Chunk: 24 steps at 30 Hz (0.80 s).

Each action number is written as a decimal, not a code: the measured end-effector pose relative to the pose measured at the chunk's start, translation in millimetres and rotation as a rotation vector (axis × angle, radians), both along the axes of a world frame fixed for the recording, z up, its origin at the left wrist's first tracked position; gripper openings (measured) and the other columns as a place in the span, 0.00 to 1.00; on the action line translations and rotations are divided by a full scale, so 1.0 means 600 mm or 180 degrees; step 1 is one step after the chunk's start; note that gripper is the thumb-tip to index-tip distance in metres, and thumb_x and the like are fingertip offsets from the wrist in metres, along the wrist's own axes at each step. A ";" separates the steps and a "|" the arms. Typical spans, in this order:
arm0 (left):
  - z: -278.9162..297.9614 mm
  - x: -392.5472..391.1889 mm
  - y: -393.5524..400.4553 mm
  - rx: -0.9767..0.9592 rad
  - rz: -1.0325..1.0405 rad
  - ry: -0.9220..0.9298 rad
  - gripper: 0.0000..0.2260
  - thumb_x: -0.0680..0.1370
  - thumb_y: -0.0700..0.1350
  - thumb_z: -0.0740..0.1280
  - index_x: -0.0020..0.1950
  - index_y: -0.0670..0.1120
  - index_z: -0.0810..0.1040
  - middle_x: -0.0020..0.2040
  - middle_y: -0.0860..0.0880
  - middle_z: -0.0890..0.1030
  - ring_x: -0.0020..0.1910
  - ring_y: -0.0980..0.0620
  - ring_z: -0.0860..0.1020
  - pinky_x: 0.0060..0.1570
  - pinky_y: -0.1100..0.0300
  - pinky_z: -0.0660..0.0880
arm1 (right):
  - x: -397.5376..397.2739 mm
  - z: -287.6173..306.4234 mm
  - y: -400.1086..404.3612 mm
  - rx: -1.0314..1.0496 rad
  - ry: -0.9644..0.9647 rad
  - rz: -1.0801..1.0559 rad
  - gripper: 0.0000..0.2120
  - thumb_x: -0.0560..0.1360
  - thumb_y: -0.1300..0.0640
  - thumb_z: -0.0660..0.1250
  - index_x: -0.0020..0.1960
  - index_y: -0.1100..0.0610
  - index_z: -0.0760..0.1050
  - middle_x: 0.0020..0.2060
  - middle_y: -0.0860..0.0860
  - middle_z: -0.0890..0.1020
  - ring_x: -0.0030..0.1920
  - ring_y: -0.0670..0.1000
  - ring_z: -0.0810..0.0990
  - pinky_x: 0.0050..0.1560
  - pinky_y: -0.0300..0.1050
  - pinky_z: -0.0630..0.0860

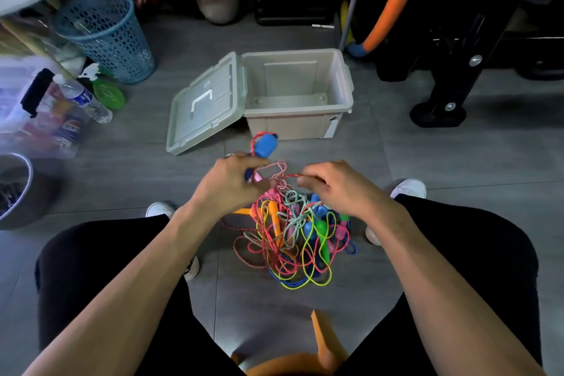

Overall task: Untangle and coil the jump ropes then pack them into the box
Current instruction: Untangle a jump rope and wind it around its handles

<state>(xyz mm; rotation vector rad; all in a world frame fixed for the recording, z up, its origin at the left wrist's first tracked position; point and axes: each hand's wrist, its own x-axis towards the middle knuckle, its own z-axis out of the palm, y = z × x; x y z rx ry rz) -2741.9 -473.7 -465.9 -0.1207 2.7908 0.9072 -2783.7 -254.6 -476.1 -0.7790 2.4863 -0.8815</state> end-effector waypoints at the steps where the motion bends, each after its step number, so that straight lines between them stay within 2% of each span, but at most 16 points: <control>1: 0.001 0.001 0.006 0.0071 -0.0260 0.0145 0.19 0.72 0.53 0.73 0.63 0.54 0.80 0.58 0.51 0.79 0.51 0.50 0.77 0.53 0.60 0.72 | 0.002 0.001 -0.003 0.0004 -0.0012 0.0060 0.15 0.81 0.47 0.60 0.40 0.53 0.74 0.31 0.52 0.77 0.33 0.54 0.76 0.36 0.51 0.71; 3: -0.005 0.008 0.022 -0.0002 -0.0700 0.0369 0.16 0.73 0.56 0.69 0.60 0.55 0.81 0.57 0.53 0.79 0.52 0.50 0.78 0.51 0.56 0.75 | 0.007 0.003 -0.007 -0.0002 -0.0051 0.0130 0.15 0.81 0.47 0.60 0.40 0.54 0.75 0.31 0.50 0.76 0.34 0.52 0.76 0.37 0.51 0.71; 5: -0.013 0.011 0.031 -0.0106 -0.0762 0.0485 0.09 0.76 0.54 0.67 0.53 0.56 0.83 0.53 0.55 0.79 0.49 0.49 0.78 0.46 0.52 0.77 | 0.013 0.005 -0.008 -0.0051 -0.0059 0.0071 0.15 0.81 0.47 0.60 0.39 0.53 0.72 0.29 0.49 0.74 0.32 0.51 0.73 0.35 0.51 0.69; 9: -0.016 -0.004 0.012 -0.0413 -0.0049 0.0590 0.05 0.77 0.50 0.67 0.50 0.55 0.83 0.53 0.54 0.81 0.46 0.45 0.79 0.44 0.50 0.78 | 0.014 0.013 0.002 0.0006 -0.0154 -0.0193 0.14 0.81 0.51 0.61 0.36 0.47 0.70 0.28 0.46 0.74 0.28 0.47 0.71 0.31 0.45 0.66; 12: -0.018 -0.015 -0.007 -0.0522 0.0372 0.0460 0.07 0.78 0.51 0.66 0.51 0.54 0.83 0.53 0.52 0.81 0.43 0.44 0.79 0.44 0.50 0.78 | 0.007 0.016 0.011 0.0052 -0.0134 -0.0362 0.14 0.80 0.53 0.62 0.36 0.47 0.71 0.26 0.45 0.74 0.27 0.44 0.70 0.29 0.39 0.65; 16: -0.013 -0.018 -0.001 -0.0554 0.0537 0.0473 0.07 0.79 0.50 0.66 0.52 0.54 0.83 0.52 0.52 0.81 0.42 0.46 0.78 0.42 0.54 0.76 | 0.003 0.008 0.014 0.0250 -0.0217 -0.0405 0.13 0.80 0.53 0.63 0.37 0.50 0.73 0.27 0.47 0.76 0.27 0.50 0.72 0.29 0.44 0.67; 19: 0.005 -0.021 -0.011 -0.0459 0.0740 0.0706 0.07 0.79 0.50 0.66 0.52 0.53 0.83 0.50 0.51 0.81 0.42 0.45 0.78 0.44 0.52 0.77 | -0.009 -0.008 0.022 0.0316 -0.0190 -0.0479 0.14 0.80 0.53 0.62 0.36 0.51 0.71 0.28 0.48 0.75 0.30 0.54 0.73 0.31 0.47 0.68; 21: 0.016 -0.023 -0.025 -0.0387 0.0997 0.0869 0.06 0.78 0.48 0.67 0.50 0.51 0.84 0.47 0.49 0.82 0.42 0.43 0.78 0.43 0.51 0.77 | -0.016 -0.019 0.026 0.0394 -0.0142 -0.0487 0.14 0.81 0.51 0.61 0.39 0.55 0.73 0.30 0.51 0.76 0.32 0.56 0.75 0.33 0.49 0.70; 22: 0.018 -0.024 -0.033 -0.0326 0.1141 0.0838 0.06 0.78 0.48 0.68 0.49 0.51 0.84 0.45 0.47 0.82 0.41 0.42 0.78 0.43 0.50 0.78 | -0.019 -0.023 0.028 0.0434 -0.0139 -0.0469 0.13 0.81 0.51 0.61 0.41 0.56 0.74 0.31 0.52 0.77 0.33 0.56 0.76 0.34 0.51 0.72; 24: 0.012 -0.022 -0.042 -0.0395 0.1250 0.0399 0.06 0.77 0.48 0.67 0.50 0.52 0.84 0.44 0.47 0.82 0.42 0.41 0.79 0.45 0.51 0.78 | -0.018 -0.024 0.031 0.0387 -0.0185 -0.0427 0.13 0.81 0.51 0.60 0.42 0.57 0.74 0.31 0.53 0.77 0.33 0.55 0.74 0.35 0.53 0.72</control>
